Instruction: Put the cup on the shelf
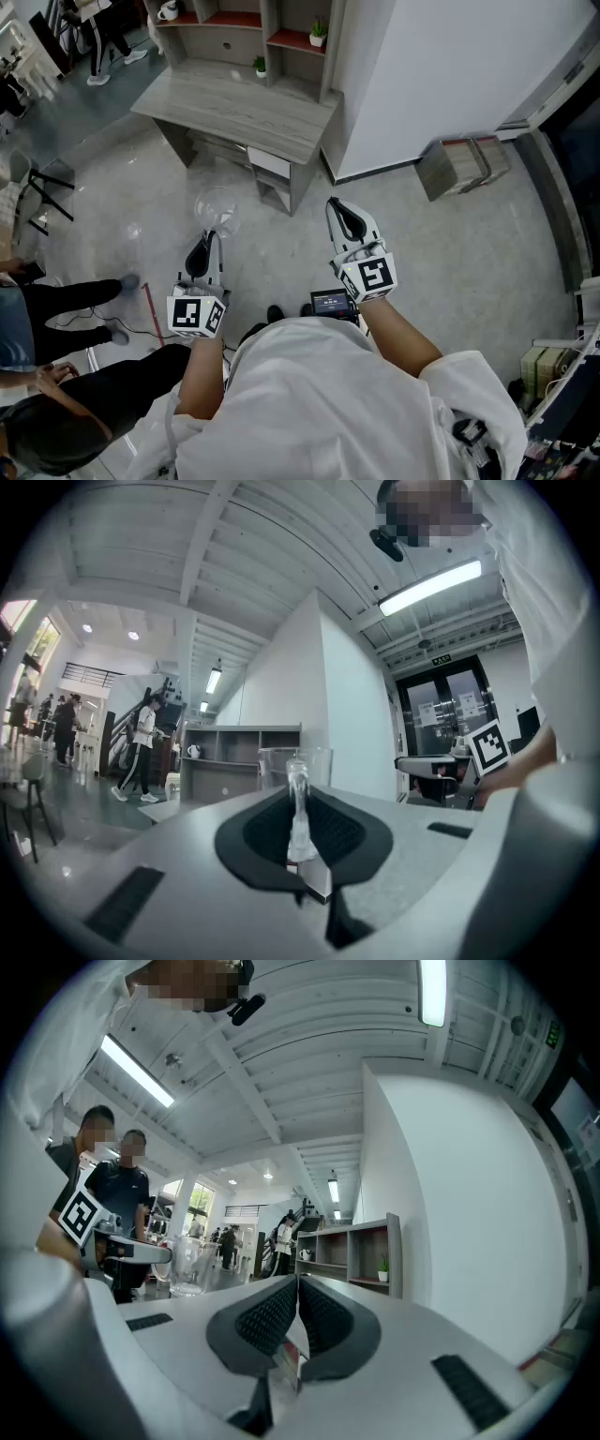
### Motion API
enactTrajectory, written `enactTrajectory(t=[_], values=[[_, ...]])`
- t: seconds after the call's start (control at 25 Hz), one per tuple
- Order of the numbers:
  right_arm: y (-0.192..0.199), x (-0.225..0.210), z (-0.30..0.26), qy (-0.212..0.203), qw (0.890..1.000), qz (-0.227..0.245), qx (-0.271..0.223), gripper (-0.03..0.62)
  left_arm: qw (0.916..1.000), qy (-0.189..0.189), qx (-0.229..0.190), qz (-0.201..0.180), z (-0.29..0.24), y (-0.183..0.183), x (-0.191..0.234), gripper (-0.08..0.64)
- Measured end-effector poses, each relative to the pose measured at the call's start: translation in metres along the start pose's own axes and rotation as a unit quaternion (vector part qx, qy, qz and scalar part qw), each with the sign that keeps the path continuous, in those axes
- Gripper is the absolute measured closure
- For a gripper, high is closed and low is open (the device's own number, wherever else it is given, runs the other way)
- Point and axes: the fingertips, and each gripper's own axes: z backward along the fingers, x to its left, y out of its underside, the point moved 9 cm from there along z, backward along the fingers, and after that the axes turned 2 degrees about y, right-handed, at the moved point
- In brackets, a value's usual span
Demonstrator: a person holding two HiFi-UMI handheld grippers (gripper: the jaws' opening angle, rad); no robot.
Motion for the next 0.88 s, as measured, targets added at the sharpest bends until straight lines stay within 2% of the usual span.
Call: enactTrajectory(t=[0.4,0.56,0.88], values=[[0.004,-0.014,0.003,0.007,1.000,-0.016,-0.022,0.558,0.9999,-0.013,-0.001,-0.004,-0.008,0.003,-0.004,0.532],[0.006,-0.017,0.007,0.010,1.000,-0.016,-0.018,0.558,0.9999,-0.011,-0.001,0.006,-0.010,0.005,-0.008,0.532],[0.010,-0.023,0.002,0.003,1.000,-0.019,-0.013,0.558,0.9999,-0.013,0.000,0.000,-0.017,0.003,-0.011,0.532]])
